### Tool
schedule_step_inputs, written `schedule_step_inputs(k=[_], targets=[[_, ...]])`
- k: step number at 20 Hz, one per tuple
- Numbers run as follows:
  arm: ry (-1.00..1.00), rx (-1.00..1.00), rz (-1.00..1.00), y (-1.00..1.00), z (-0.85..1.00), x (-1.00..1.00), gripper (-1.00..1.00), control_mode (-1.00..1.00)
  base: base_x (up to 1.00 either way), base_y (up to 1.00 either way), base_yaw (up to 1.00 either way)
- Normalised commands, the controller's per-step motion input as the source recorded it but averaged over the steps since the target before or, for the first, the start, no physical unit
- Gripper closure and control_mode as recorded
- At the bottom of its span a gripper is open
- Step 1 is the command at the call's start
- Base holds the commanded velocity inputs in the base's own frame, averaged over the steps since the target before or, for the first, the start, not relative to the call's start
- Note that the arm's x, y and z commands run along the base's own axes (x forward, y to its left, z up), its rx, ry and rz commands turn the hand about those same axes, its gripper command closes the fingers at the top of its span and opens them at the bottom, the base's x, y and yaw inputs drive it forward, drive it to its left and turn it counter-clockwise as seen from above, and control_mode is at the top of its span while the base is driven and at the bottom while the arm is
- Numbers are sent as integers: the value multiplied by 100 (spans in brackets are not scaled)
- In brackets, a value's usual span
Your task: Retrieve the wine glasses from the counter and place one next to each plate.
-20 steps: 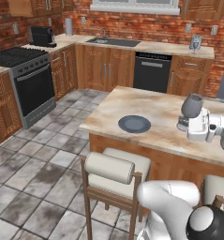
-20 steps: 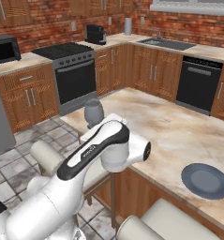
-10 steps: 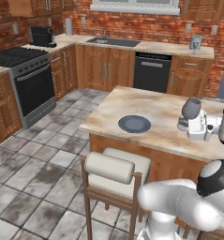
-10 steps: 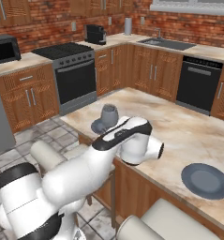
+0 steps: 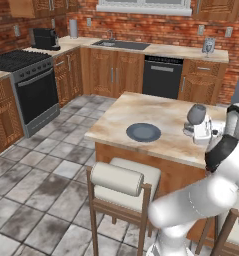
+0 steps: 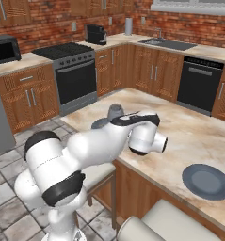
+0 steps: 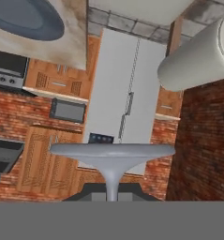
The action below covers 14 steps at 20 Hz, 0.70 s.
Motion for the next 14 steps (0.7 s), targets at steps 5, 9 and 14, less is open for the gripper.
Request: schedule_step_inputs(k=[5, 9, 14], targets=[[0, 0, 0, 0, -36, 54, 100, -100, 0, 0, 0], [0, 0, 0, -4, -33, 51, 100, -100, 0, 0, 0], [0, 0, 4, -25, -25, 30, 100, -100, 0, 0, 0]])
